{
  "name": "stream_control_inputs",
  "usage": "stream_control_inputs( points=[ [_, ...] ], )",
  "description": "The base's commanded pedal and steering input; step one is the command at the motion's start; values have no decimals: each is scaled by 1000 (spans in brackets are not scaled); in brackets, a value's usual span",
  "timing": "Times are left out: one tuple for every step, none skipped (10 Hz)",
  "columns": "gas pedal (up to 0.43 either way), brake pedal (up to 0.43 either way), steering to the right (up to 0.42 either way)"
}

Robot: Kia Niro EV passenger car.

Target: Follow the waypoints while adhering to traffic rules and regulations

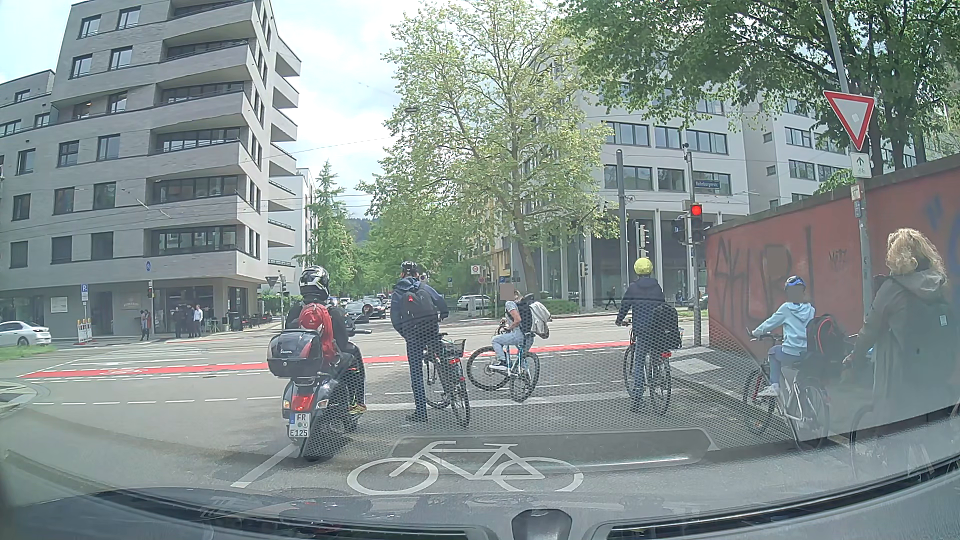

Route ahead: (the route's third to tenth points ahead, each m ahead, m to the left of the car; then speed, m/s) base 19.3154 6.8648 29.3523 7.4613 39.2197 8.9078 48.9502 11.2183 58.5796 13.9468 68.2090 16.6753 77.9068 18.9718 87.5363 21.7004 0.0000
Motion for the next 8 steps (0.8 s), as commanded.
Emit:
stream_control_inputs(
  points=[
    [0, 262, -16],
    [0, 268, -16],
    [0, 268, -16],
    [0, 268, -16],
    [0, 268, -16],
    [0, 268, -16],
    [0, 268, -16],
    [0, 268, -16]
  ],
)
